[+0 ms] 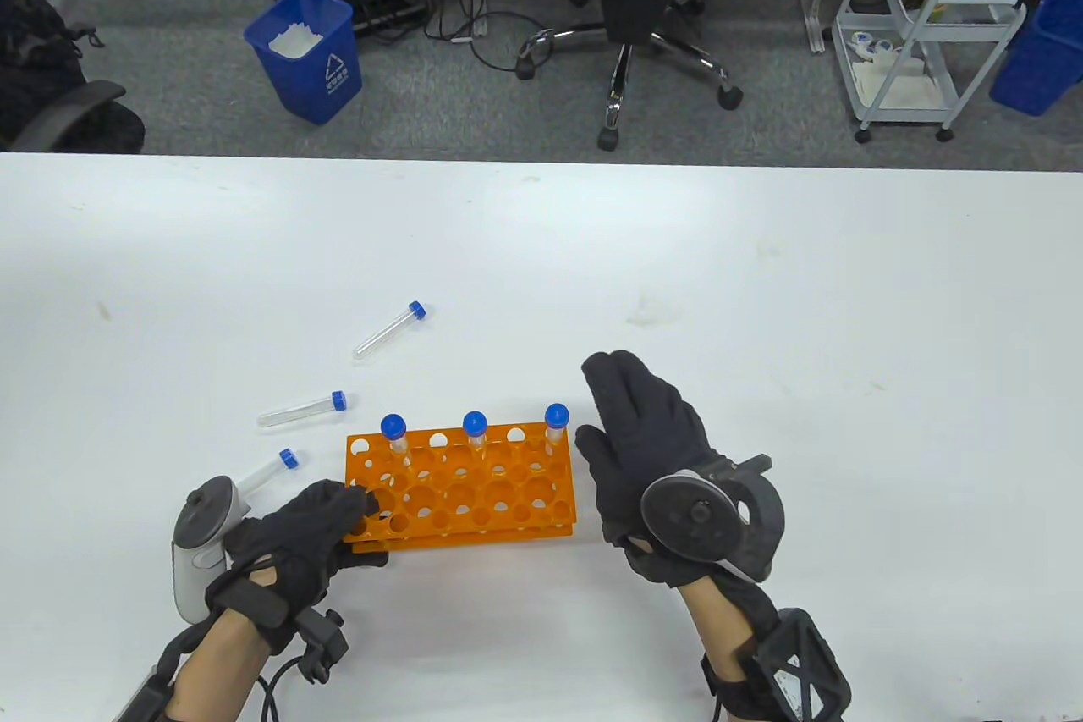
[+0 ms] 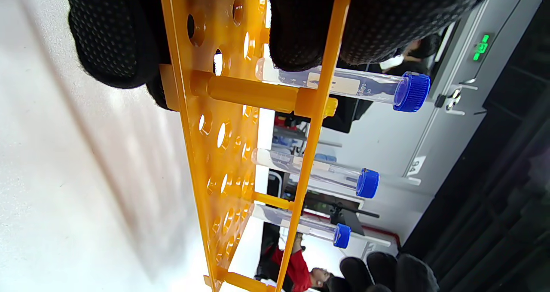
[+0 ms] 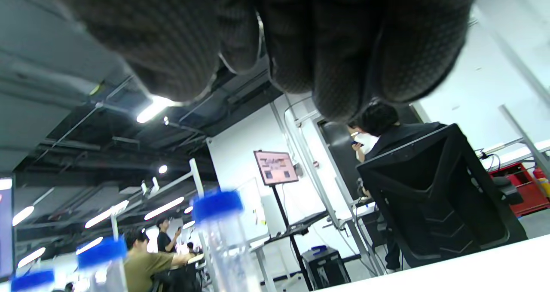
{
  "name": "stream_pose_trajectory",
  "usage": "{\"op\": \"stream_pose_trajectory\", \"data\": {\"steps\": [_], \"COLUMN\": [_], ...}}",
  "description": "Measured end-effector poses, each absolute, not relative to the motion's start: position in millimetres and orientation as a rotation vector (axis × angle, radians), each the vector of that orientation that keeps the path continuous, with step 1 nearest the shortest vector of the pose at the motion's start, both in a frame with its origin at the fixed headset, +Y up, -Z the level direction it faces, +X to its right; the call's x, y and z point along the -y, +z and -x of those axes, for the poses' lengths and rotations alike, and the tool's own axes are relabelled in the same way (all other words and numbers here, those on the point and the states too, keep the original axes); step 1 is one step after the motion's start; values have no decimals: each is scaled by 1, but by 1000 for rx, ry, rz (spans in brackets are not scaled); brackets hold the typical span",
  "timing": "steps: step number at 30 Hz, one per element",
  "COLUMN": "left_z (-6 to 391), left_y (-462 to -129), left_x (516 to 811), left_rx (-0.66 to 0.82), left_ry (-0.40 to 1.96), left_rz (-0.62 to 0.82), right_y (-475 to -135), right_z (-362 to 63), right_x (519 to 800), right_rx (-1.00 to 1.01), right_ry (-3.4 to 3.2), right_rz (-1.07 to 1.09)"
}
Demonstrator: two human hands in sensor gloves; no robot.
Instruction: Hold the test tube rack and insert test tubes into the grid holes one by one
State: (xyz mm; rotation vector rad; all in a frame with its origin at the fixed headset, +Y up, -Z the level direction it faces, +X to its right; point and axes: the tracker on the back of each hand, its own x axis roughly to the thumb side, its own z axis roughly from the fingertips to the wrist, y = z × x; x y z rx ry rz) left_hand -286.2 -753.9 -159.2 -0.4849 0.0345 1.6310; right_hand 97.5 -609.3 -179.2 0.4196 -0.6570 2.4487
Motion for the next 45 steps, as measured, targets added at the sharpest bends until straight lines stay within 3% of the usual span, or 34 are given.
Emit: {"op": "stream_pose_trajectory", "data": {"steps": [10, 19, 30, 45], "left_z": [287, 289, 289, 284], "left_y": [-160, -160, -160, -161], "left_x": [753, 753, 753, 755], "left_rx": [-39, -47, -57, -53], "left_ry": [1637, 1648, 1647, 1638], "left_rz": [474, 460, 452, 460], "right_y": [-169, -180, -190, -190], "right_z": [-130, -133, -122, -104], "right_x": [609, 655, 717, 744], "right_rx": [502, 224, -290, -527], "right_ry": [2219, 2142, 1855, 1606], "right_rz": [-337, -235, -156, -95]}}
